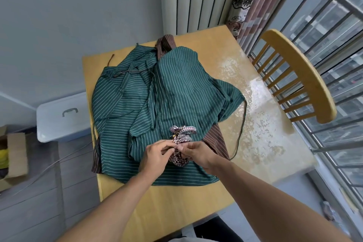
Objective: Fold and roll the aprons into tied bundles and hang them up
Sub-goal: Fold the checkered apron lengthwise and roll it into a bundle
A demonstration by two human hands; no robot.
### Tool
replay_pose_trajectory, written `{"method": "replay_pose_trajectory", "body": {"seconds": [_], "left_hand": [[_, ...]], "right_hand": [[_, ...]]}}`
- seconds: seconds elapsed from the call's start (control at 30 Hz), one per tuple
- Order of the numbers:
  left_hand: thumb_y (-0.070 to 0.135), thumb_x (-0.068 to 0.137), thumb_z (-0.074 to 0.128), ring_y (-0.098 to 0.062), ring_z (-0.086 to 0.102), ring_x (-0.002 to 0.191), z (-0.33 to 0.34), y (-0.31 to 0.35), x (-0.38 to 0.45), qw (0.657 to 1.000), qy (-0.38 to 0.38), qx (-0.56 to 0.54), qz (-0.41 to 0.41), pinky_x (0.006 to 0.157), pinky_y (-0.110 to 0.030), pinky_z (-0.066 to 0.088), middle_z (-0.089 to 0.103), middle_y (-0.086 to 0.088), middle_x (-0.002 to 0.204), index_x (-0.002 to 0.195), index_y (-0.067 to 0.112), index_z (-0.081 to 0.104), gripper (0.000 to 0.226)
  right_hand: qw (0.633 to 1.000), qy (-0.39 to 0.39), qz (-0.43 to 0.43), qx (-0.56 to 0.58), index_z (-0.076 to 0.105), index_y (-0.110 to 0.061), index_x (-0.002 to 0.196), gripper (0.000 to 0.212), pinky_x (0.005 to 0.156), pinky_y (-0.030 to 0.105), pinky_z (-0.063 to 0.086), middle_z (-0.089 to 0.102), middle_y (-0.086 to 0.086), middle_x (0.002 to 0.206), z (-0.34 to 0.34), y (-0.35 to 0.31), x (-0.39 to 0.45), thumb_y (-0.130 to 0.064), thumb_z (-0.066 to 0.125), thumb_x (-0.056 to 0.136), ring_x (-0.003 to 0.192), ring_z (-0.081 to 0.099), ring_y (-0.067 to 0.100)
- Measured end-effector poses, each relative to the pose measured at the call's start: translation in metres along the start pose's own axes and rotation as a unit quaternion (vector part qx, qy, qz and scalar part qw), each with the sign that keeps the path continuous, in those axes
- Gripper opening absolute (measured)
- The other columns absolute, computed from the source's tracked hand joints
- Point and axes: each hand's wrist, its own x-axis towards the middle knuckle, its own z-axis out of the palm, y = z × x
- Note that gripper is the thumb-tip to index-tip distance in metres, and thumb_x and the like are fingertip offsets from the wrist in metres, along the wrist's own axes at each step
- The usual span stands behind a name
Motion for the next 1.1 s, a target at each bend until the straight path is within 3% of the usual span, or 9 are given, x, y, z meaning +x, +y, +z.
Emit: {"method": "replay_pose_trajectory", "body": {"seconds": [0.1,0.17,0.23,0.33,0.43,0.57,0.67,0.8,1.1], "left_hand": [[0.015,0.088,0.079,-0.014,0.072,0.095,-0.004,-0.011,0.001,0.995,0.034,0.087,0.044,0.083,-0.034,0.063,0.076,0.0,0.116,0.103,0.015,0.081,0.016],[0.02,0.091,0.076,-0.011,0.068,0.09,-0.01,-0.016,0.0,0.988,0.036,0.138,0.057,0.077,-0.032,0.06,0.073,0.007,0.112,0.099,0.018,0.08,0.009],[0.027,0.095,0.067,-0.007,0.06,0.09,-0.015,-0.015,0.001,0.978,0.012,0.2,0.048,0.076,-0.03,0.053,0.064,0.015,0.104,0.093,0.027,0.067,0.003],[0.031,0.096,0.059,-0.011,0.055,0.084,-0.021,-0.017,0.006,0.978,-0.032,0.198,-0.058,0.073,-0.033,0.048,0.053,0.013,0.092,0.085,0.027,0.052,0.013],[0.037,0.091,0.064,-0.014,0.06,0.068,-0.027,-0.023,0.013,0.975,-0.059,0.151,-0.149,0.066,-0.034,0.051,0.065,0.007,0.079,0.08,0.026,0.056,0.018],[0.04,0.086,0.072,-0.009,0.063,0.069,-0.035,-0.027,0.016,0.971,-0.054,0.185,-0.138,0.06,-0.026,0.05,0.068,0.011,0.072,0.077,0.027,0.063,0.018],[0.036,0.089,0.07,-0.009,0.063,0.074,-0.038,-0.03,0.018,0.964,-0.056,0.232,-0.118,0.069,-0.027,0.052,0.068,0.013,0.076,0.08,0.028,0.065,0.013],[0.024,0.1,0.06,-0.015,0.062,0.084,-0.038,-0.036,0.017,0.949,-0.066,0.298,-0.075,0.09,-0.036,0.054,0.072,0.003,0.095,0.101,0.025,0.068,0.009],[0.014,0.1,0.059,-0.012,0.06,0.077,-0.045,-0.052,0.021,0.934,-0.071,0.346,-0.06,0.093,-0.038,0.054,0.071,0.005,0.097,0.105,0.024,0.067,0.014]], "right_hand": [[0.999,0.006,-0.006,-0.048,0.071,-0.007,0.123,0.027,0.094,0.022,0.053,0.075,0.0,0.109,0.008,0.003,0.01,-0.017,0.066,0.098,0.093,0.067,0.003],[0.993,0.016,-0.029,-0.113,0.067,-0.006,0.13,0.033,0.093,0.014,0.051,0.071,0.001,0.117,0.015,0.004,0.017,-0.015,0.067,0.098,0.1,0.067,0.006],[0.976,0.037,-0.065,-0.202,0.069,-0.008,0.127,0.032,0.089,0.01,0.051,0.069,-0.006,0.112,0.018,0.004,0.022,-0.019,0.069,0.097,0.1,0.066,0.004],[0.956,0.079,-0.091,-0.267,0.077,-0.013,0.109,0.018,0.071,0.004,0.049,0.071,-0.014,0.09,0.022,0.006,0.028,-0.022,0.073,0.094,0.077,0.064,-0.007],[0.93,0.118,-0.12,-0.328,0.075,-0.022,0.092,0.005,0.059,0.006,0.045,0.067,-0.018,0.075,0.025,0.01,0.029,-0.025,0.077,0.091,0.065,0.06,-0.006],[0.903,0.138,-0.135,-0.385,0.078,-0.021,0.098,0.008,0.065,0.018,0.052,0.074,-0.012,0.085,0.023,0.013,0.023,-0.023,0.072,0.094,0.071,0.065,0.001],[0.869,0.146,-0.15,-0.449,0.08,-0.021,0.102,0.012,0.074,0.024,0.058,0.077,-0.009,0.093,0.019,0.017,0.019,-0.022,0.068,0.098,0.078,0.069,0.005],[0.848,0.162,-0.148,-0.483,0.079,-0.025,0.092,0.016,0.069,0.023,0.06,0.075,-0.014,0.086,0.015,0.023,0.021,-0.022,0.065,0.1,0.07,0.066,0.0],[0.824,0.206,-0.094,-0.519,0.077,-0.03,0.099,0.018,0.068,0.022,0.049,0.072,-0.017,0.099,-0.004,0.021,0.013,-0.028,0.059,0.102,0.08,0.06,0.003]]}}
